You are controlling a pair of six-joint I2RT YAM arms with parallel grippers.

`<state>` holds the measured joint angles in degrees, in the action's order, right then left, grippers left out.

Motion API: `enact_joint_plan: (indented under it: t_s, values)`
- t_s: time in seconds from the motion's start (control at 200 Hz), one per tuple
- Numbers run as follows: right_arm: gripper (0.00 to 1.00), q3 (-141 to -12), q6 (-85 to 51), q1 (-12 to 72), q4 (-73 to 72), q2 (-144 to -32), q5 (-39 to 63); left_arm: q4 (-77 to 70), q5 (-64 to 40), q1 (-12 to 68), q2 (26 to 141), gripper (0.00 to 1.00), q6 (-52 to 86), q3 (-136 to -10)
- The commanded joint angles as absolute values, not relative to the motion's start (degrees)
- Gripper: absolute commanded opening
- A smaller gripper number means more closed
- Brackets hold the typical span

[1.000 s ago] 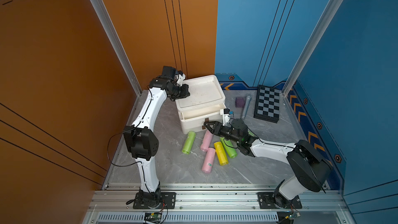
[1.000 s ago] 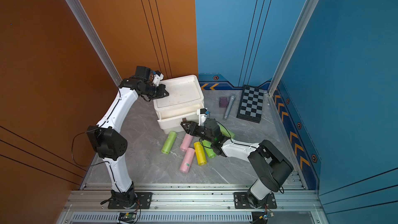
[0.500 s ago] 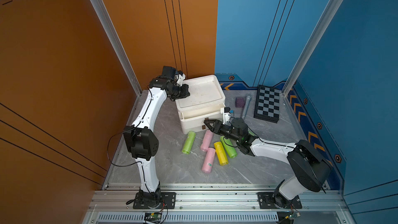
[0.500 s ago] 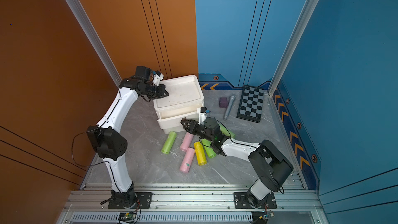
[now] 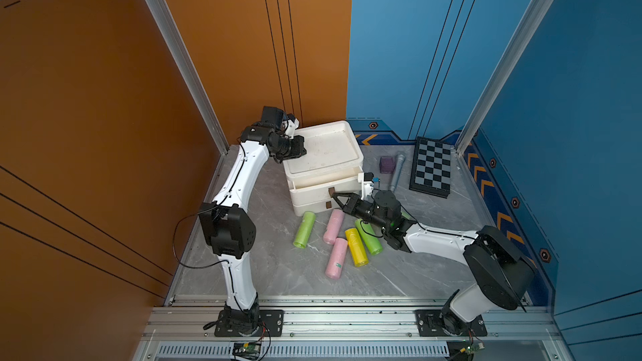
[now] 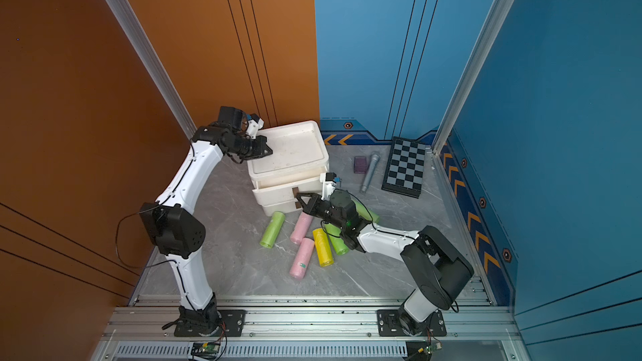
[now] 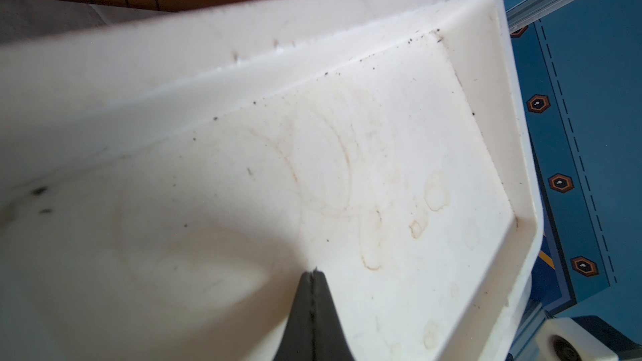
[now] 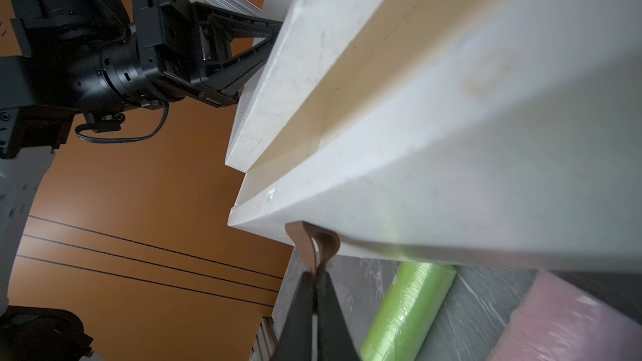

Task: Sort the rolls of trash bags by color and place them into the drawer
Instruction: Open the drawer in the storage box.

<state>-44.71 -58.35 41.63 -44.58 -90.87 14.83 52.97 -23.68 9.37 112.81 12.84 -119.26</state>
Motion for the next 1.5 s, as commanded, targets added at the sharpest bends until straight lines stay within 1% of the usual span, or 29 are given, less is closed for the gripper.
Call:
enact_joint_plan:
  t_s: [0.0,0.28,0.641,0.866,1.246,1.496]
  values:
    - [0.00,-44.26,-58.06,41.31,-47.00,-89.21,13.43,64.28,-20.86,8.97,116.50,0.00,11.90,-115.59]
    - [0.00,-43.97,-58.54,41.38,-47.05,-88.19,12.89,64.29,-20.81,9.03,116.46,0.00,11.83,-115.51]
    - [0.00,-40.16,-58.49,42.27,-44.43,-82.71,10.85,64.29,-20.92,9.01,116.54,0.00,11.95,-115.85]
    - [0.00,-36.26,-58.61,44.33,-43.13,-79.16,9.01,64.29,-20.92,9.04,116.37,0.00,12.07,-115.84]
    - [0.00,-30.51,-57.33,49.32,-35.20,-69.03,3.60,64.27,-20.89,9.29,115.84,0.00,12.56,-115.83]
    - [0.00,-28.75,-57.39,51.72,-28.91,-64.77,2.55,64.26,-20.97,9.35,115.84,0.00,13.11,-115.75]
